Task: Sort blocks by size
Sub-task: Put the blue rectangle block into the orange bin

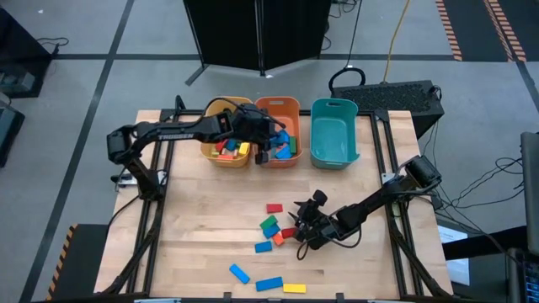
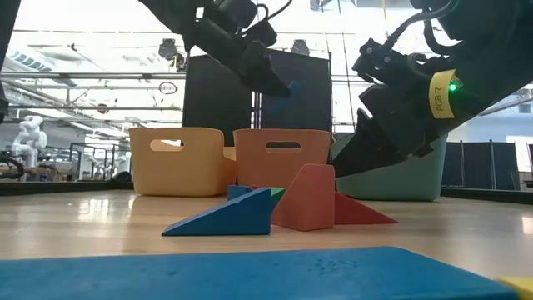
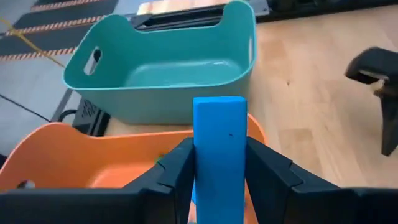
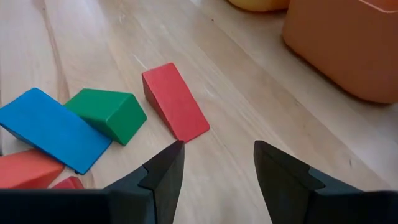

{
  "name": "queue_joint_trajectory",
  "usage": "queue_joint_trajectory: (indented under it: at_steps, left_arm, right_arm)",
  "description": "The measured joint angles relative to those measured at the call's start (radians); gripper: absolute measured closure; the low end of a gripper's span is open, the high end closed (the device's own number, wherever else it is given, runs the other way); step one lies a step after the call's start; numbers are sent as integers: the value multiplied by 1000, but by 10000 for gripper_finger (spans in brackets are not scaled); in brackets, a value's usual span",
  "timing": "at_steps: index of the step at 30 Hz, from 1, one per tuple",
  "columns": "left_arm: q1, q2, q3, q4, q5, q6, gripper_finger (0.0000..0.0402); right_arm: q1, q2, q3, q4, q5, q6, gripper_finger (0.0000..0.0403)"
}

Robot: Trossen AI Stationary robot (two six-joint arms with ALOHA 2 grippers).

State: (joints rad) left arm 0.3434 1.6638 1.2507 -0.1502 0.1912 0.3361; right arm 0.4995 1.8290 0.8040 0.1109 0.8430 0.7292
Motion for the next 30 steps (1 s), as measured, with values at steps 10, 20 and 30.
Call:
queue_joint_trajectory:
  at_steps: [10, 20, 30]
  left_arm:
    - [40, 43, -14, 14, 22, -42, 274]
    - [83, 52, -61, 15, 22, -61, 239]
    - [89, 52, -78, 3, 17, -69, 150]
  right_arm:
    - [6, 0, 0, -13, 0, 29, 222]
    - [20, 0, 0, -26, 23, 38, 222]
    - [19, 0, 0, -26, 25, 40, 222]
